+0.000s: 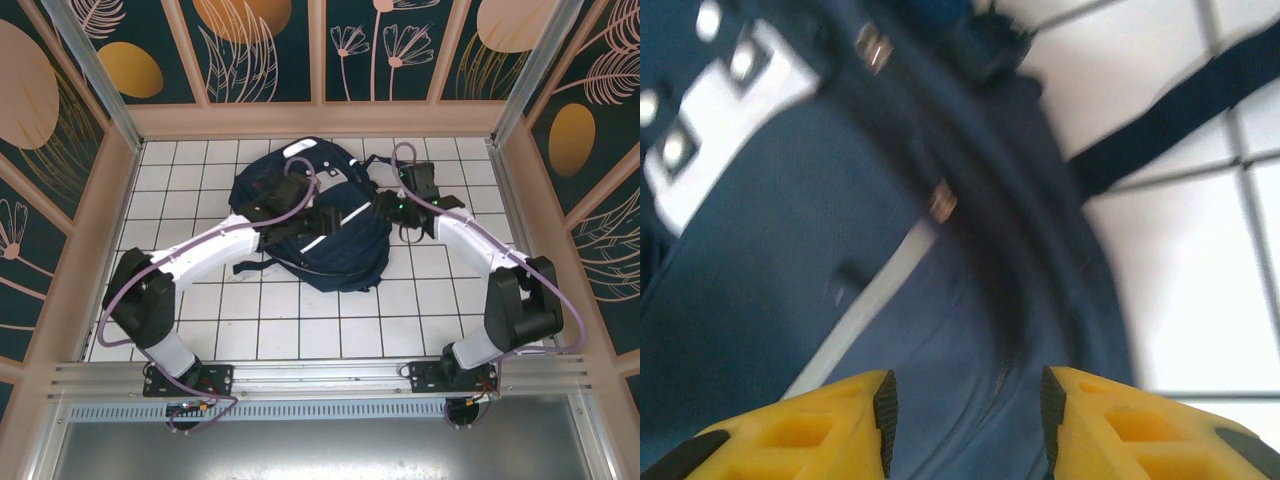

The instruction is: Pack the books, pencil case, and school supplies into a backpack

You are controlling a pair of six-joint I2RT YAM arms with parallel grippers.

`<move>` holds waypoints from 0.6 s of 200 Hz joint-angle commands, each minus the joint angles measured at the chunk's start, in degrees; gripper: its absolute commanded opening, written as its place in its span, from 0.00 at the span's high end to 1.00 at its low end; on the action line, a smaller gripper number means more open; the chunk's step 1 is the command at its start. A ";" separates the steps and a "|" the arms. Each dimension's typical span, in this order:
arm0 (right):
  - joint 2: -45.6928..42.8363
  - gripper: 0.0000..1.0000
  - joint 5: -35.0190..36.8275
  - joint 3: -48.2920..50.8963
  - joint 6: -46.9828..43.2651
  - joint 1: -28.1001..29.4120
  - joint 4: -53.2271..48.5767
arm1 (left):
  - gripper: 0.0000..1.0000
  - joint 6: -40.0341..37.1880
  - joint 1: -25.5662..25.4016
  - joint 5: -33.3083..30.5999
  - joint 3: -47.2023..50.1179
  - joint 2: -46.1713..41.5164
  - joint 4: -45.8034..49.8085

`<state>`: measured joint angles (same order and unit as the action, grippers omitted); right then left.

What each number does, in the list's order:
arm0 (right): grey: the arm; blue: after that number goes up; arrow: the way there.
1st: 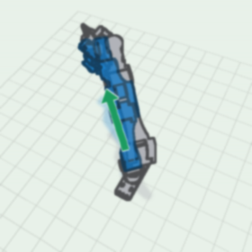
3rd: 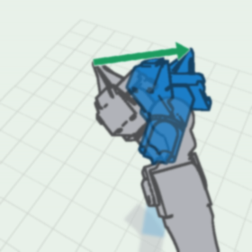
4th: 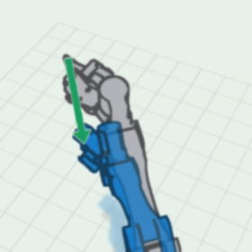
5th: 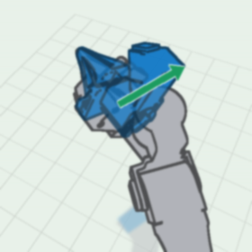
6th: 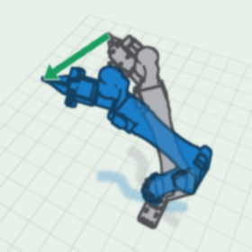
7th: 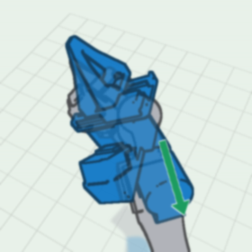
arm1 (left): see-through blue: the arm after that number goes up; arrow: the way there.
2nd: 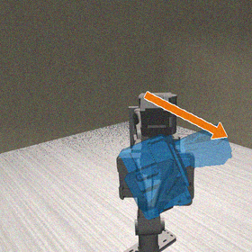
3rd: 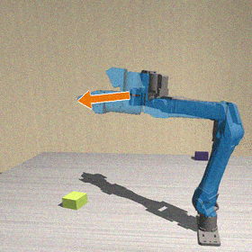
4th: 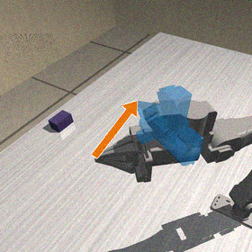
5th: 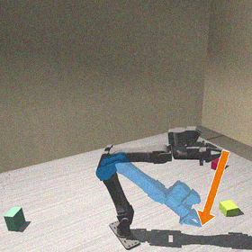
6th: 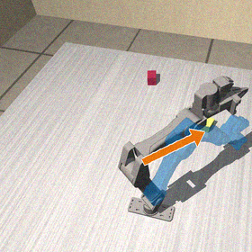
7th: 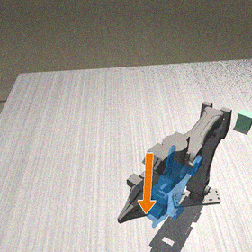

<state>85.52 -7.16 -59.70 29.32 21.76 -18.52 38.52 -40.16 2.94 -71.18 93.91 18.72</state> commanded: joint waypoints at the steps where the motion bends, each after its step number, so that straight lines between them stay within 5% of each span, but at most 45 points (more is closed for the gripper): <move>1: -3.35 0.56 0.38 2.85 4.67 5.46 -0.76 | 0.32 -2.42 4.62 -3.96 3.96 -1.62 5.36; 65: -0.77 0.58 1.51 8.87 12.74 20.68 4.07 | 0.26 -3.90 20.88 0.89 12.52 -1.51 0.36; 120: 2.52 0.58 9.01 9.61 8.16 15.32 -0.28 | 0.24 -1.73 24.11 8.13 15.11 1.99 -6.79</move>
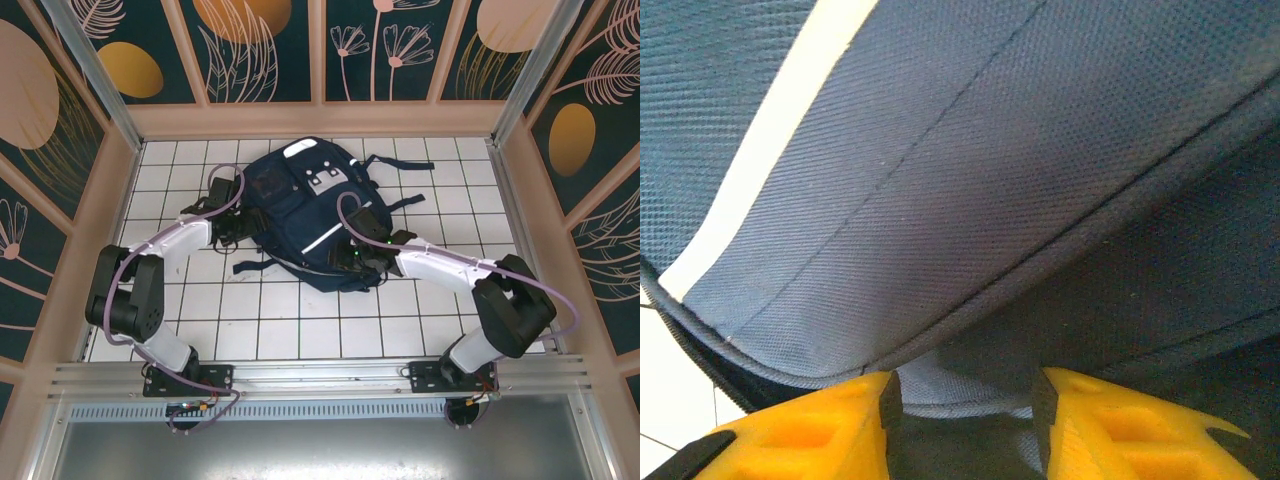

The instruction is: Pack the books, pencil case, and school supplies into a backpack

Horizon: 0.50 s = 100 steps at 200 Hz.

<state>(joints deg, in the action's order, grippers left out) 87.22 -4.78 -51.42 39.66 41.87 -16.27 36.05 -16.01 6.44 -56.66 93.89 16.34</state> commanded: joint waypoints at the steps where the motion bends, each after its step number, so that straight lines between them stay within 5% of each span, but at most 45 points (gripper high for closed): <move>1: 0.83 0.58 6.62 1.37 -2.33 -5.00 -2.54 | 0.24 0.80 -0.06 4.73 0.59 2.10 -4.49; 54: 6.83 0.58 8.84 -2.34 -11.16 -17.77 -0.87 | 0.29 4.00 -0.11 10.30 2.76 3.96 -9.56; 100: 12.72 0.58 11.43 -12.82 -18.34 -21.74 -2.29 | 0.42 9.03 -0.15 16.07 6.02 6.42 -18.01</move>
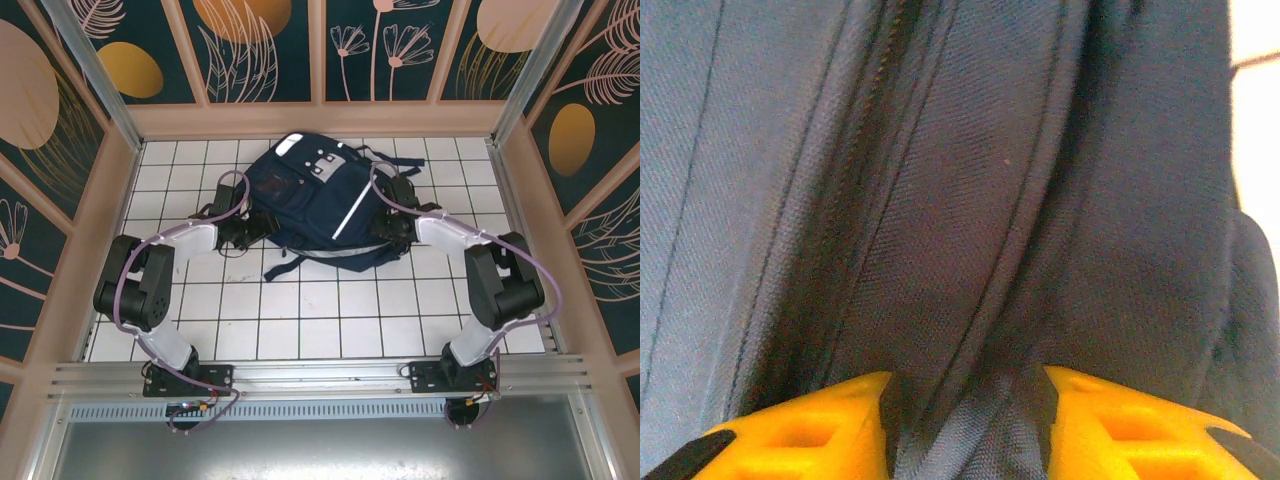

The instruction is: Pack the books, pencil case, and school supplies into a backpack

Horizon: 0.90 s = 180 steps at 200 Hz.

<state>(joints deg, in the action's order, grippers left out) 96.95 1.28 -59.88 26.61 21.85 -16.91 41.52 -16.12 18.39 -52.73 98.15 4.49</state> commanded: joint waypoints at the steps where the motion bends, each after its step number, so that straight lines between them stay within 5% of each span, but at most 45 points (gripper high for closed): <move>1: 3.04 0.58 5.39 -4.63 -5.41 -1.72 -1.69 | 0.43 3.66 -0.04 4.29 2.18 2.19 -6.38; 60: -1.43 0.56 4.60 -8.97 -4.31 2.39 -3.26 | 0.56 7.09 -0.99 6.89 0.97 5.77 -12.61; 78: -4.20 0.55 5.18 -7.90 -2.66 5.93 -2.75 | 0.67 7.74 -1.87 7.18 0.17 6.67 -13.36; 89: -5.36 0.55 5.18 -7.29 -1.23 8.37 -2.37 | 0.86 8.17 -2.56 7.05 -0.08 6.62 -13.70; 106: -6.52 0.56 5.35 -5.59 1.90 12.67 -0.96 | 1.00 9.13 -3.63 6.39 -0.33 6.29 -13.56; 180: 0.84 0.58 8.35 -1.81 15.01 28.77 8.81 | 1.00 11.58 -8.49 6.18 0.72 3.51 -13.45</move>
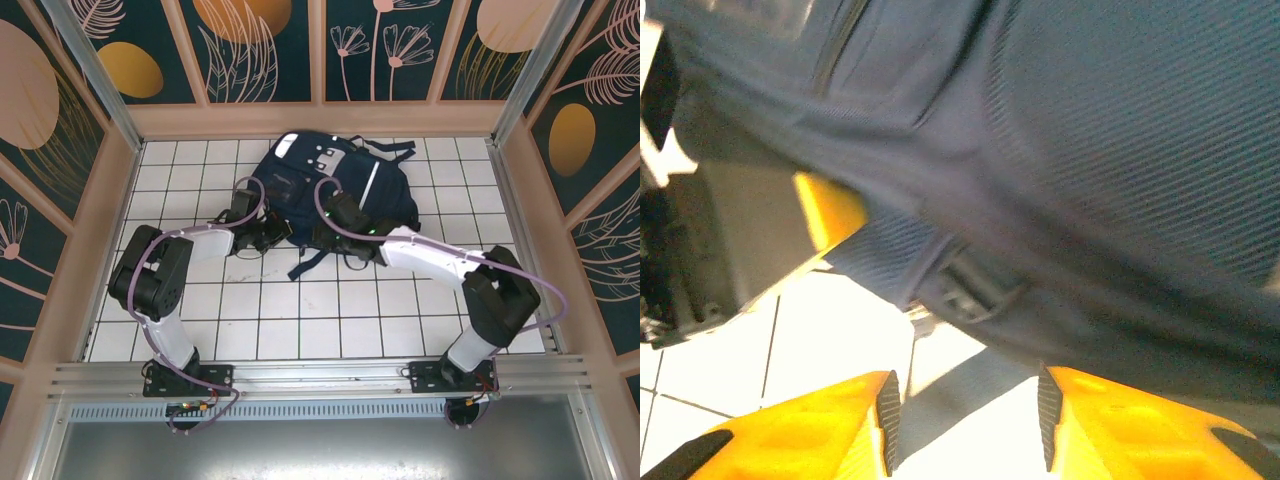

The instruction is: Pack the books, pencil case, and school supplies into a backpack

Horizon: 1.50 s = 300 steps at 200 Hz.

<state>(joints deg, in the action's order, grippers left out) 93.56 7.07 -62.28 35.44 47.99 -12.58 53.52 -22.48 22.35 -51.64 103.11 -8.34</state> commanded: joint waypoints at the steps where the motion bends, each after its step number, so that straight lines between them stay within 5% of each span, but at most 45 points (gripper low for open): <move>1: 4.38 0.58 2.71 0.59 6.38 2.81 4.58 | 1.00 -0.47 -2.13 2.16 -0.43 -1.43 -0.49; 64: 14.99 0.61 10.07 -5.32 13.69 7.51 3.18 | 1.00 -5.88 -2.12 -0.93 -1.53 1.04 2.54; 160: 22.52 0.63 13.10 -11.13 13.75 7.11 0.07 | 1.00 -7.81 -2.09 -0.99 -1.37 5.21 0.96; 206: 24.83 0.73 15.94 -12.03 14.46 6.51 -1.91 | 1.00 -7.20 -2.13 -0.46 -0.92 5.15 0.62; 253: 24.69 1.00 18.71 -12.78 14.84 6.42 -3.00 | 1.00 -6.74 -2.12 -0.38 -1.03 4.82 0.67; 300: 20.89 1.00 19.24 -11.36 15.14 6.89 -4.17 | 1.00 -6.79 -2.04 -1.92 -2.23 4.08 2.28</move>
<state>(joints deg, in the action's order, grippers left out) 116.95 22.92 -74.00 49.93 55.07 -13.43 48.25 -23.68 21.39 -53.17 105.82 -9.43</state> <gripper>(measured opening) 0.053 0.069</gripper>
